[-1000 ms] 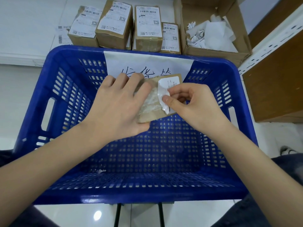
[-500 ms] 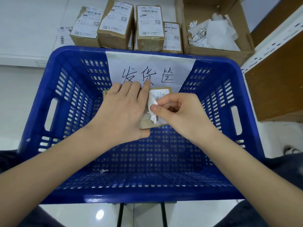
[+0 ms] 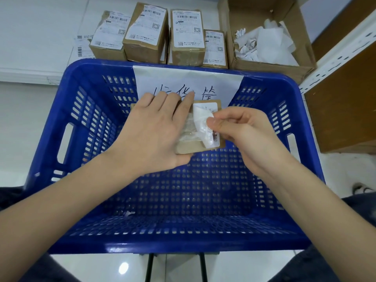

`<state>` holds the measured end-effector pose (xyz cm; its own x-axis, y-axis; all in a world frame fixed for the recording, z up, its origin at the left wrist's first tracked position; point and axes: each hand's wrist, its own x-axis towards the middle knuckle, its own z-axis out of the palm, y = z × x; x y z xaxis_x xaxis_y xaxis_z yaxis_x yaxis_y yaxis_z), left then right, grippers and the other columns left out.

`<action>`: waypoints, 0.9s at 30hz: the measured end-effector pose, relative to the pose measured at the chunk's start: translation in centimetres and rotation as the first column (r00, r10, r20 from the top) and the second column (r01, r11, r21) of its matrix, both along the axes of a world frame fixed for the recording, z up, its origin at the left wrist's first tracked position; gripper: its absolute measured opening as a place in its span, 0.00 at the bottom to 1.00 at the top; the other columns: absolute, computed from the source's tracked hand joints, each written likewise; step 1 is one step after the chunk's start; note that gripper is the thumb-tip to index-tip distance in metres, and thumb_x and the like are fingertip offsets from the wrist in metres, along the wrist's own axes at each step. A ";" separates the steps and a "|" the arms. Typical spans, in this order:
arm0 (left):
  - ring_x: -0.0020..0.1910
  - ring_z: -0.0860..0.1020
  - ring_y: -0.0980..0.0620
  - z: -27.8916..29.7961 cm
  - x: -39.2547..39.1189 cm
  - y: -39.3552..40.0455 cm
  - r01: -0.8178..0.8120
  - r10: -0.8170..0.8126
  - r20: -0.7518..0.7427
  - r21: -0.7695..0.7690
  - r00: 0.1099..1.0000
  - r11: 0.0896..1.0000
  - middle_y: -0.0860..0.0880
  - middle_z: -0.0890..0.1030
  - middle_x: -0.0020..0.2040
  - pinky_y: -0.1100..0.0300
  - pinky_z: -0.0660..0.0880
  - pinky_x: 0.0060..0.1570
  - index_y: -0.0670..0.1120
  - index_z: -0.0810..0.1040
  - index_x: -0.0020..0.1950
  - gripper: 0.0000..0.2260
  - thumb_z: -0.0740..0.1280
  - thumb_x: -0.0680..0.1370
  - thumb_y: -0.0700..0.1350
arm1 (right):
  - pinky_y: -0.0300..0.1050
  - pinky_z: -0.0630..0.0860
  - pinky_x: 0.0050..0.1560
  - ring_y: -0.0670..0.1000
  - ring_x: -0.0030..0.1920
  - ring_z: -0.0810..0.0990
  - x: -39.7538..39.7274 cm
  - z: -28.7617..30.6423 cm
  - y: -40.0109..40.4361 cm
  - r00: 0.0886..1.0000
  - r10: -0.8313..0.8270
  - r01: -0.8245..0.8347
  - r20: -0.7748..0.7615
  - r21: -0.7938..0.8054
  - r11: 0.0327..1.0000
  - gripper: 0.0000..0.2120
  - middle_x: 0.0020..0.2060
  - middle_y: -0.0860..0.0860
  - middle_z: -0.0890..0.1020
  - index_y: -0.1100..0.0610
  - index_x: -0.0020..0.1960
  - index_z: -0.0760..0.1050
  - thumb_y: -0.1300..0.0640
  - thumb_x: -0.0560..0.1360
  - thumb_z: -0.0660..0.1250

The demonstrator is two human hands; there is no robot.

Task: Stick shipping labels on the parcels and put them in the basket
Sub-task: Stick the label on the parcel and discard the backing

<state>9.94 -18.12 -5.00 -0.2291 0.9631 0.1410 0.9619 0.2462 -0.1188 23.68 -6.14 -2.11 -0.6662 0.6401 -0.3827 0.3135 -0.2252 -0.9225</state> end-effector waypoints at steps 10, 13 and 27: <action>0.49 0.75 0.39 1.4 -0.5 -0.2 0.002 -0.007 0.041 0.112 0.999 0.994 0.39 0.77 0.55 0.50 0.63 0.49 0.37 0.65 0.73 0.45 0.65 0.65 0.66 | 0.37 0.66 0.35 0.44 0.29 0.65 0.7 1.4 1.6 0.985 -0.085 0.050 -0.149 -0.224 0.973 0.04 0.30 0.51 0.73 0.63 0.39 0.78 0.64 0.72 0.65; 0.51 0.74 0.39 1.4 -0.4 -0.4 0.017 -0.029 0.074 0.156 0.997 0.988 0.39 0.75 0.59 0.50 0.63 0.50 0.45 0.62 0.75 0.41 0.65 0.66 0.63 | 0.35 0.72 0.37 0.43 0.30 0.72 0.5 1.3 1.9 0.997 -0.060 0.059 -0.041 -0.026 0.998 0.04 0.30 0.50 0.78 0.61 0.41 0.80 0.64 0.73 0.68; 0.55 0.72 0.36 1.5 -0.5 -0.9 0.130 -0.133 0.009 0.157 0.991 0.979 0.37 0.72 0.66 0.44 0.64 0.50 0.55 0.71 0.63 0.32 0.76 0.62 0.57 | 0.28 0.75 0.43 0.40 0.42 0.81 1.3 1.8 1.2 0.996 0.060 -0.086 0.068 0.481 0.873 0.06 0.39 0.41 0.83 0.49 0.49 0.80 0.57 0.76 0.66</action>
